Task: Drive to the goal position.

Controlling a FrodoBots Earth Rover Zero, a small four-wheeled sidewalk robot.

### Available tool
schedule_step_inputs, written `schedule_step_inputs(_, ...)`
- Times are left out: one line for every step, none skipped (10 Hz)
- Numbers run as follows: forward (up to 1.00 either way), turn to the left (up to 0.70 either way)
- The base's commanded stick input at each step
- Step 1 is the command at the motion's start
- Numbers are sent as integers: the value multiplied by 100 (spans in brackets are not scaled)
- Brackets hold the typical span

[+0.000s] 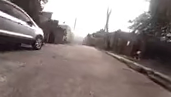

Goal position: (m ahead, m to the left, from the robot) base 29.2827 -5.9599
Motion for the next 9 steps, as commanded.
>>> schedule_step_inputs(70,1)
schedule_step_inputs(70,1)
schedule_step_inputs(70,1)
schedule_step_inputs(70,1)
schedule_step_inputs(70,1)
schedule_step_inputs(70,1)
schedule_step_inputs(70,1)
schedule_step_inputs(70,1)
schedule_step_inputs(70,1)
